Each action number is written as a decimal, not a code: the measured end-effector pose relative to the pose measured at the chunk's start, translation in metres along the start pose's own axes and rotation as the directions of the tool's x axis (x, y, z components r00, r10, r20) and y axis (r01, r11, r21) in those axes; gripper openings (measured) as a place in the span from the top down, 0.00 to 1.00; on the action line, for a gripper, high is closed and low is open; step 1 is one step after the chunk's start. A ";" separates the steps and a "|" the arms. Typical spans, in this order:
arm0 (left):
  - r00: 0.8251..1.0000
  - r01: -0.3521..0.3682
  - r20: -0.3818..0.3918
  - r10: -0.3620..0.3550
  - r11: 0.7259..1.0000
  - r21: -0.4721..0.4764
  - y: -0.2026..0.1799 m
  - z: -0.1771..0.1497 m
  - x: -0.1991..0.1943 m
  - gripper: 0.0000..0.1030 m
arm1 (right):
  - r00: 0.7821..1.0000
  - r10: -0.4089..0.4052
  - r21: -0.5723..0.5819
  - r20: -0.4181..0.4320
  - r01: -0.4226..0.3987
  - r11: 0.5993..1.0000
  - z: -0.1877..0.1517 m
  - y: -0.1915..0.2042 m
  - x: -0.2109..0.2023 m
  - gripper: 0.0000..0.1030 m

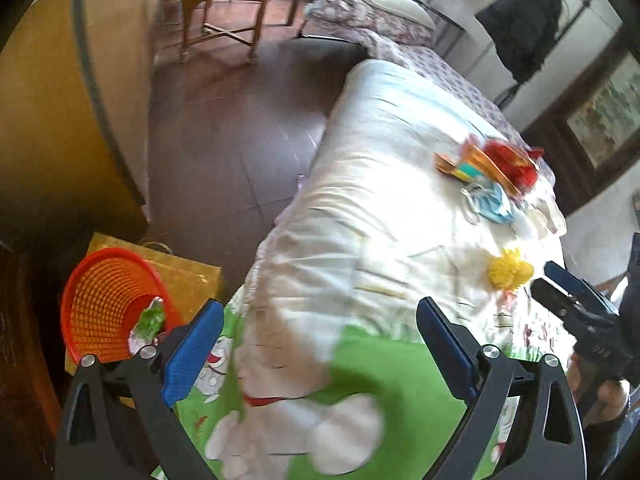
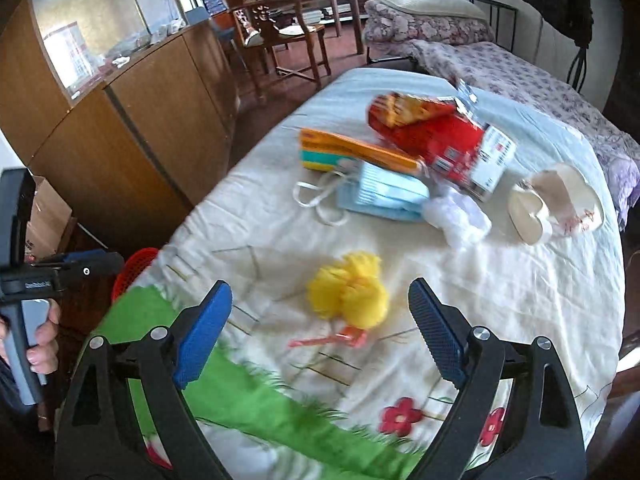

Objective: Collect trash
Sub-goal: 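Grasp the yellow yarn ball with the right gripper, then grasp the white tissue with the left gripper while the right gripper holds the yarn ball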

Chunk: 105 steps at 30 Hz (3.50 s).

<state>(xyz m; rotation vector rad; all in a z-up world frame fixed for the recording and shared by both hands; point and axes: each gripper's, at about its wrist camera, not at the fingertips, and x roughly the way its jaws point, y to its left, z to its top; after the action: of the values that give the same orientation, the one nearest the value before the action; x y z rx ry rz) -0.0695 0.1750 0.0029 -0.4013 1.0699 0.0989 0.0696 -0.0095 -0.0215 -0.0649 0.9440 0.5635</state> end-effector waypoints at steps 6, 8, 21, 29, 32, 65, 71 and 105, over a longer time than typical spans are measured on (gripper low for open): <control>1.000 -0.023 -0.005 0.023 0.995 0.098 -0.043 0.008 0.016 0.08 | 0.998 -0.067 -0.041 -0.013 0.066 0.997 -0.004 0.000 0.020 0.24; 1.000 -0.022 -0.011 0.023 0.994 0.104 -0.054 0.012 0.023 0.08 | 0.998 -0.061 -0.043 -0.028 0.059 0.997 -0.003 -0.001 0.025 0.37; 0.997 -0.074 0.048 0.066 0.979 0.192 -0.091 0.028 0.035 0.08 | 0.990 -0.084 0.174 0.110 0.064 0.983 -0.010 -0.056 -0.019 0.61; 0.990 -0.123 0.100 0.095 0.938 0.324 -0.132 0.059 0.041 0.08 | 0.992 -0.100 0.253 0.079 0.077 0.964 -0.020 -0.088 -0.014 0.61; 0.993 -0.104 0.084 0.081 0.939 0.329 -0.148 0.064 0.051 0.09 | 0.994 -0.086 0.284 0.070 0.062 0.957 -0.021 -0.098 -0.012 0.61; 0.977 0.147 -0.191 -0.098 0.954 0.261 -0.273 0.074 0.158 0.81 | 0.944 -0.300 0.539 0.139 0.182 0.822 -0.035 -0.172 -0.043 0.60; 0.975 0.173 -0.188 -0.118 0.935 0.308 -0.269 0.057 0.131 0.83 | 0.942 -0.303 0.525 0.145 0.186 0.830 -0.034 -0.167 -0.042 0.60; 0.997 0.034 0.061 -0.043 0.990 0.138 -0.012 -0.008 -0.031 0.83 | 0.994 0.079 0.097 0.080 -0.086 0.992 -0.011 0.041 -0.024 0.61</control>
<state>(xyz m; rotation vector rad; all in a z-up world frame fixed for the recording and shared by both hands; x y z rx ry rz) -0.0881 0.1645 0.0292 -0.2926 0.9992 0.0034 0.0304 0.0122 -0.0014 0.0858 0.9026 0.5901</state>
